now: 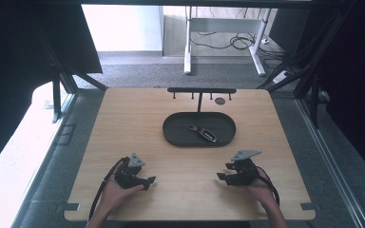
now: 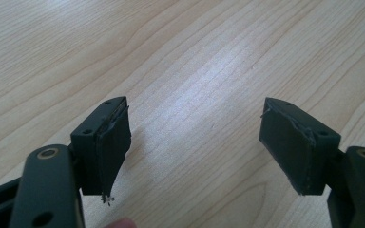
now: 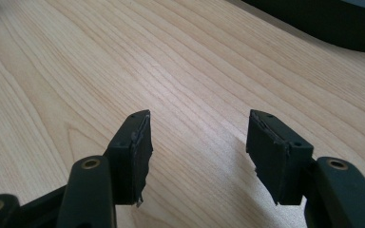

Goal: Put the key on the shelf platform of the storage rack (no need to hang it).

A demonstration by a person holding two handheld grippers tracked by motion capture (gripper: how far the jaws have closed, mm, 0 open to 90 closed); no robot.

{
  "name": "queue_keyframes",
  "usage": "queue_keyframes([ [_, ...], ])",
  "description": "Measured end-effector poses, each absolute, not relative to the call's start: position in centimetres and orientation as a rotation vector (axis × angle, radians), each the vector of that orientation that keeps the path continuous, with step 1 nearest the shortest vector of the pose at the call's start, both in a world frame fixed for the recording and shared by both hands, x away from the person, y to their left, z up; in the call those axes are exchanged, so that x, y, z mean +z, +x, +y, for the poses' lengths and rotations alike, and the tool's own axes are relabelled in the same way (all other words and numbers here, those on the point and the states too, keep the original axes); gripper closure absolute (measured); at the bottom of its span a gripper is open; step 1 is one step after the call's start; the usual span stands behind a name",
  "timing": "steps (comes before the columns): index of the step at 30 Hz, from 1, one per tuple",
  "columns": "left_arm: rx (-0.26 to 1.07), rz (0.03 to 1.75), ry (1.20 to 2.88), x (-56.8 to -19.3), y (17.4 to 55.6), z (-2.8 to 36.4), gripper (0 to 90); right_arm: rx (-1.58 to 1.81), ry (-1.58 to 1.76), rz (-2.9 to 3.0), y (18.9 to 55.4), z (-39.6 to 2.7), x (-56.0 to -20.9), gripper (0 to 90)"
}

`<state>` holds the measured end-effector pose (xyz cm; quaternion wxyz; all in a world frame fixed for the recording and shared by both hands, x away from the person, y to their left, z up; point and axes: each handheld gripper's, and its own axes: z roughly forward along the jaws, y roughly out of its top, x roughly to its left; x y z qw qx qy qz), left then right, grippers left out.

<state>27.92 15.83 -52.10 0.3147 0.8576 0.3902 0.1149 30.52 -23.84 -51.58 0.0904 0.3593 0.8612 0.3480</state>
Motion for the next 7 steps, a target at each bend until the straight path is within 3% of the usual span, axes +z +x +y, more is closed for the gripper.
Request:
queue_keyframes([
  [7, 0.302, 1.029, 2.260, -52.04, 27.95, 15.92, 26.1, 1.022, 1.071, 2.545, 30.27, -24.10, -51.52, 40.4],
])
